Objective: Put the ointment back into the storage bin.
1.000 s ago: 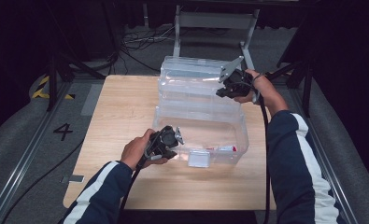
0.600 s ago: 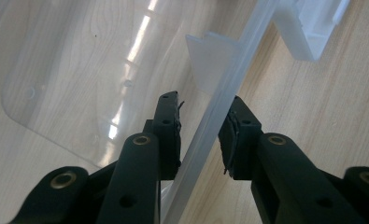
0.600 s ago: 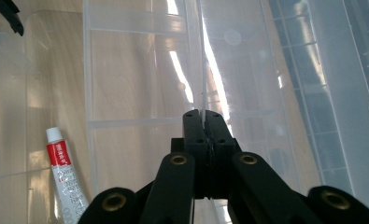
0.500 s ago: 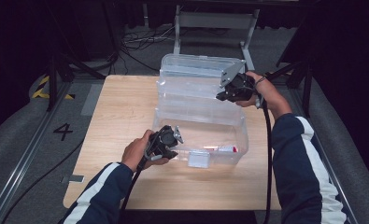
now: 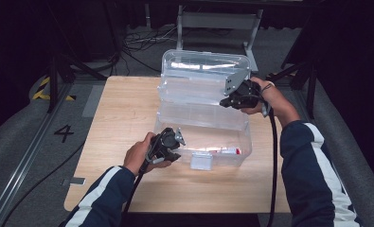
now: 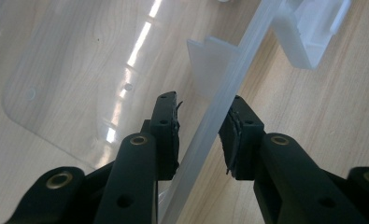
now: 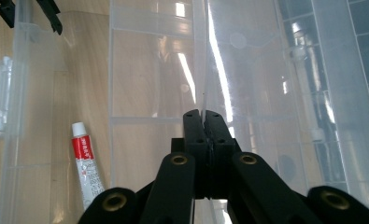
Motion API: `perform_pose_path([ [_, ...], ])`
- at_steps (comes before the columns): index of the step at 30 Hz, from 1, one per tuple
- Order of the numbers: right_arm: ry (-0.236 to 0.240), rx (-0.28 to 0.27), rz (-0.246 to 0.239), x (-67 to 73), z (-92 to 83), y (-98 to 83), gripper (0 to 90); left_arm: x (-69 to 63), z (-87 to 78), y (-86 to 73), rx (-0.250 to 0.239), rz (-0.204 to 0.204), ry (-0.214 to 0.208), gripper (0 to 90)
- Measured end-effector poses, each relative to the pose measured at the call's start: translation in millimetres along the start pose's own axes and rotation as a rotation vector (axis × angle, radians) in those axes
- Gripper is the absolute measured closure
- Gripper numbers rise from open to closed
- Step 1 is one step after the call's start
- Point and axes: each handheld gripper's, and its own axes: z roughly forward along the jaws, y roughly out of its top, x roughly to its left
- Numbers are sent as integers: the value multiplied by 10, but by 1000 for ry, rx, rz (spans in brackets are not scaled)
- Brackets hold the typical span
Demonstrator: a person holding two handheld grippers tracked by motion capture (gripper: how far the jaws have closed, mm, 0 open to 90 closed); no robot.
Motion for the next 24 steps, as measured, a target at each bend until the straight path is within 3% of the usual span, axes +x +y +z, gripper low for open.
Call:
perform_pose_path([
  [12,-9,10,-33,188,-41,-9,897,-28,8,-30,-45,0,26,660],
  [24,-59,12,-42,378,-57,-57,881,-53,12,-54,-83,-10,47,638],
])
